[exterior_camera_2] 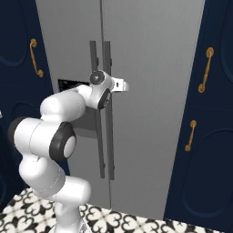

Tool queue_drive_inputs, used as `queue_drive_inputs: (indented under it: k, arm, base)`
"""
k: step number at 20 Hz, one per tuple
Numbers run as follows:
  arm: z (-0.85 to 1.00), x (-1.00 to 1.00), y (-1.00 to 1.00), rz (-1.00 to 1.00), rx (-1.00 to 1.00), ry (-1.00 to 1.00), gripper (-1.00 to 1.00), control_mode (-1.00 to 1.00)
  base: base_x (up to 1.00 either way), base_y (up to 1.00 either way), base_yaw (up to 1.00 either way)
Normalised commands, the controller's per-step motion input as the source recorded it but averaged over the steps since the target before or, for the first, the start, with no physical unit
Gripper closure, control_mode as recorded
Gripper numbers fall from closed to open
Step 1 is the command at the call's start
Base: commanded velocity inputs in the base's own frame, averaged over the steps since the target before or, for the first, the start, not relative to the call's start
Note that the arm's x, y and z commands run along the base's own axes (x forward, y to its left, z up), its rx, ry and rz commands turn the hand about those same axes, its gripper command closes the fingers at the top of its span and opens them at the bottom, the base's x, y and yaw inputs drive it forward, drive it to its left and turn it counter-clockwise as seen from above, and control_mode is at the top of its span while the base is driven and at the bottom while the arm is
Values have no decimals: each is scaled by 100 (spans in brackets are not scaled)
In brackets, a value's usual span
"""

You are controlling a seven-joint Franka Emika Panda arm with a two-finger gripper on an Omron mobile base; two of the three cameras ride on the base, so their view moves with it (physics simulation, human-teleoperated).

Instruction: Grab a lemon wedge from the fridge and one ice cube from the ice bowl, and put them in the glass of lemonade.

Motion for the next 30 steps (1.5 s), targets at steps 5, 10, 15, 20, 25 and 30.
queue_drive_inputs:
  k: [5, 10, 15, 20, 25, 30]
  arm:
    - [11, -8, -39, -5, 2, 2, 100, -100]
    - [18, -67, -59, -8, 12, 0, 100, -100]
    - [30, -100, -58, -5, 14, 0, 100, -100]
    - [46, -100, -69, -2, 18, 0, 100, -100]
    - [46, -100, -81, -3, 21, 3, 100, -100]
    - [34, -100, -81, -2, 22, 0, 100, -100]
  base:
    - [0, 0, 0]
    - [0, 0, 0]
    - [0, 0, 0]
    - [0, 0, 0]
    - [0, 0, 0]
    - [0, 0, 0]
